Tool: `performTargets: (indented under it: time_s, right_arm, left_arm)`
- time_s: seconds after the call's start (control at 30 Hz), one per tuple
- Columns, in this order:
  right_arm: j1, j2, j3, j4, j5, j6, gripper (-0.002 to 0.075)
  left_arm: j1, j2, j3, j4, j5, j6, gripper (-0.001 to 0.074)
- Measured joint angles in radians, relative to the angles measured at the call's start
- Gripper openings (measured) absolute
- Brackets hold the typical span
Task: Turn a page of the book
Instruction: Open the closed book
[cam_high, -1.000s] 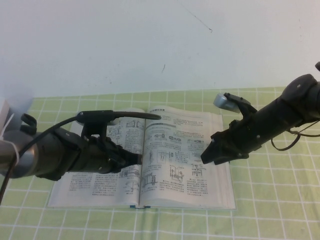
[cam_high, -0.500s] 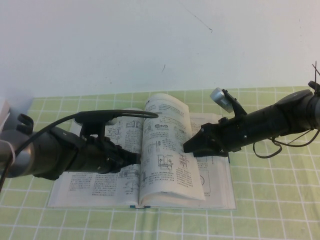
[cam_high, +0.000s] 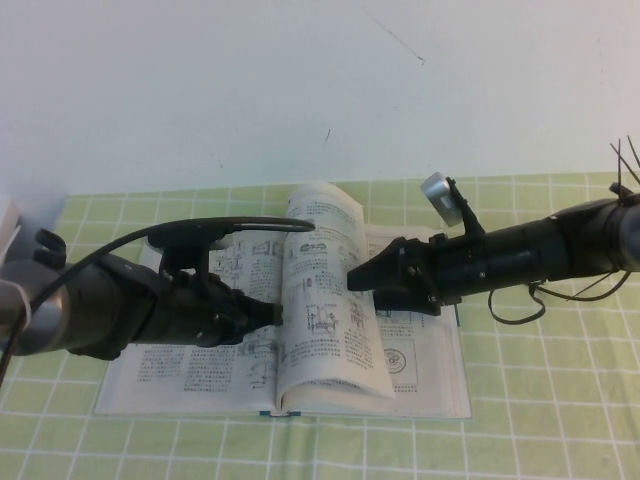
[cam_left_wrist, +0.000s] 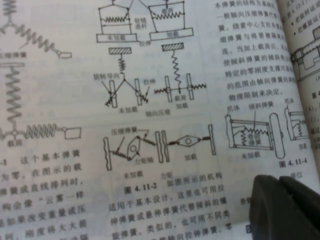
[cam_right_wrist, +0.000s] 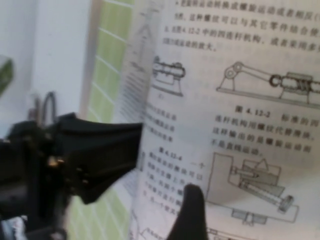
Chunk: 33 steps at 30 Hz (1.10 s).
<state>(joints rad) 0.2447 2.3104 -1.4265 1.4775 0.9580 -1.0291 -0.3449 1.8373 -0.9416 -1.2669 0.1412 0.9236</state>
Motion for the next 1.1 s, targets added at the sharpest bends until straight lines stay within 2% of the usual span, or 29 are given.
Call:
performTargets:
  time_s: [0.23,0.5,0.87,1.1]
  right_arm:
    - [0.000,0.012,0.000,0.193,0.156,-0.122,0.0582]
    - [0.000,0.012,0.000,0.210,0.188,-0.140,0.0582]
    - [0.000,-0.032,0.000,0.210,0.193,-0.079,0.0582]
    - [0.000,-0.049,0.000,0.210,0.199,-0.035,0.0582]
  left_arm:
    - [0.000,0.000,0.000,0.000,0.003,0.000,-0.0002]
    - [0.000,0.000,0.000,-0.002,0.005,0.000,-0.0002]
    - [0.000,0.000,-0.001,-0.004,0.026,0.044,-0.0002]
    - [-0.002,-0.062,0.000,0.041,0.120,0.069,-0.0002]
